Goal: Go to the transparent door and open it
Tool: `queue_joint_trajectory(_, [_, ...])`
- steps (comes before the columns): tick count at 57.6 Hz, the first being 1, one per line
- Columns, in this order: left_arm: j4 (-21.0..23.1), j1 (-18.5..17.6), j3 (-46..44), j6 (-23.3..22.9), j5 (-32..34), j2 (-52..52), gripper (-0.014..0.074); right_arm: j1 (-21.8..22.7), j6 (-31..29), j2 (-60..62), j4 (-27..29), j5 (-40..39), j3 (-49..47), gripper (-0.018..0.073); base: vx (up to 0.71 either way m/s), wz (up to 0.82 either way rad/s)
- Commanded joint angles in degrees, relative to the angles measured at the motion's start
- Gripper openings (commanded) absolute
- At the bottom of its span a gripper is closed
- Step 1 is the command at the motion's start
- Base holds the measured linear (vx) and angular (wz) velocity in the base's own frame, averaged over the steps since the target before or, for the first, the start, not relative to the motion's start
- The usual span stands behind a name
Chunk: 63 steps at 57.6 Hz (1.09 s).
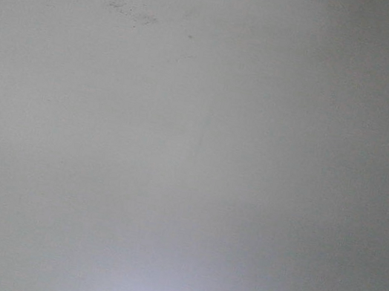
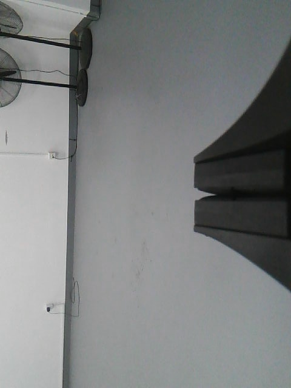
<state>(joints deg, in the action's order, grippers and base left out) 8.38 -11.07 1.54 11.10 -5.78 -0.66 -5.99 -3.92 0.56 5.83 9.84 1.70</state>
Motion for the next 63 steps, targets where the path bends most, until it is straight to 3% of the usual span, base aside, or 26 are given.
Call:
queue_joint_trajectory(1, [0.16, -0.39, 1.73, -0.17, 4.55, -0.74, -0.0006, 0.41, -0.12, 0.82, -0.34, -4.7, 0.8, 0.0, 0.0, 0.0])
queue_joint_trajectory(63, [0.16, -0.39, 1.73, -0.17, 4.55, -0.74, -0.0006, 0.41, -0.12, 0.82, -0.34, -4.43, 0.8, 0.0, 0.01, 0.0])
